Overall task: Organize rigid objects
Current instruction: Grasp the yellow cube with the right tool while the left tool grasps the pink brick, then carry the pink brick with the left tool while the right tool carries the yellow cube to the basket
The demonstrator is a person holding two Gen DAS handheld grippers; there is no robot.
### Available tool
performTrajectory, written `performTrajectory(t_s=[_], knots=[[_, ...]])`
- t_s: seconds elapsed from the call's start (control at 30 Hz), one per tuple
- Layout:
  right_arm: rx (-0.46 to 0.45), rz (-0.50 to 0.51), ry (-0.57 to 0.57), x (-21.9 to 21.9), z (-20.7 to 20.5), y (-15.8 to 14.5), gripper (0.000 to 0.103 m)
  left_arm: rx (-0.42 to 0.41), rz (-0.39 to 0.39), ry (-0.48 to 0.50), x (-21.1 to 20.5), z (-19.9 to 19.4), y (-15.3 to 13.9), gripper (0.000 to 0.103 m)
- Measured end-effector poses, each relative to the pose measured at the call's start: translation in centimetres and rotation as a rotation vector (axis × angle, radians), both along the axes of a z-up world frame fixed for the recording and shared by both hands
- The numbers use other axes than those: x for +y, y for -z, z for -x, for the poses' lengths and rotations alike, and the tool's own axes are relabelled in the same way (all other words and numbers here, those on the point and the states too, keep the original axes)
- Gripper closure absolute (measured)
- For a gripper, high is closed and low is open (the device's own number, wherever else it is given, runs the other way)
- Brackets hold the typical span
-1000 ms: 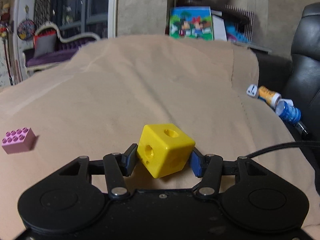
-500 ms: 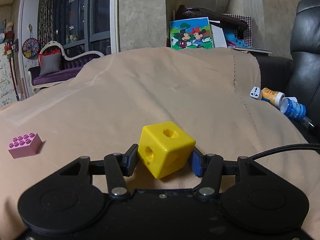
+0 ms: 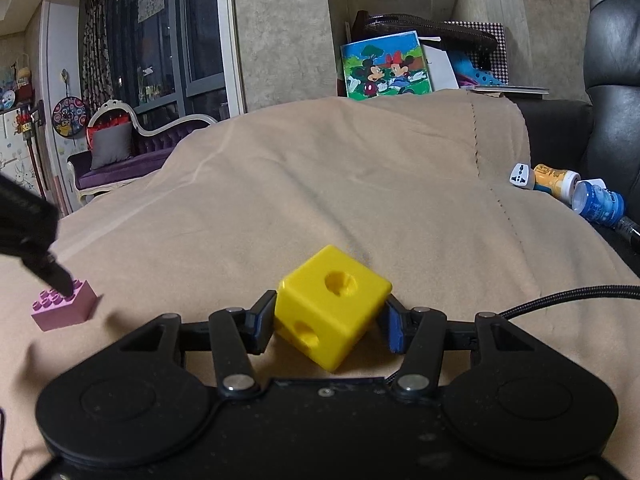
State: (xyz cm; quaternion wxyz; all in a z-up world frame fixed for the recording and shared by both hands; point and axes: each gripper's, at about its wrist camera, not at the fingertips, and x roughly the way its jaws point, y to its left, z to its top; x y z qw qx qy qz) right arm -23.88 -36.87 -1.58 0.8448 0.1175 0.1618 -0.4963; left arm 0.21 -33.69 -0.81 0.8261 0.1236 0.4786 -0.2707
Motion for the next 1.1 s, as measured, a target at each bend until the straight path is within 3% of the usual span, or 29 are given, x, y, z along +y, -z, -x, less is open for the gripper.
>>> performTrajectory(t_s=[0.13,0.23,0.27,0.33,0.47,0.6,0.7,0.93,1.1], knots=[[-0.002,0.002,-0.002,0.0,0.0,0.0,0.049,-0.015,-0.055,0.014,-1.3,-0.4,0.9,0.009],[-0.007,0.003,-0.002,0.0,0.0,0.1,0.052,0.015,-0.09,0.05,-1.8,-0.7,2.2,0.026],[-0.009,0.004,-0.003,0.0,0.0,0.1,0.053,0.022,-0.069,0.063,-1.7,-0.8,2.4,0.036],[-0.01,0.006,-0.003,0.0,0.0,0.2,0.054,0.021,-0.034,0.078,-1.4,-0.7,2.1,0.044],[-0.017,0.008,-0.005,0.1,0.0,0.2,0.056,-0.014,-0.049,0.08,-0.7,0.0,1.7,0.044],[-0.034,0.009,-0.005,0.1,0.2,0.3,0.056,0.053,-0.021,0.06,1.2,0.3,1.5,0.044],[-0.039,0.011,-0.005,0.0,0.3,0.3,0.056,0.053,-0.03,0.054,2.9,1.0,1.2,0.044],[-0.031,0.017,-0.004,0.1,0.1,0.4,0.056,-0.013,-0.038,-0.036,9.5,1.3,-1.1,0.044],[-0.016,0.021,-0.002,0.2,-0.1,0.4,0.056,0.003,-0.028,-0.118,15.3,0.6,-2.1,0.044]])
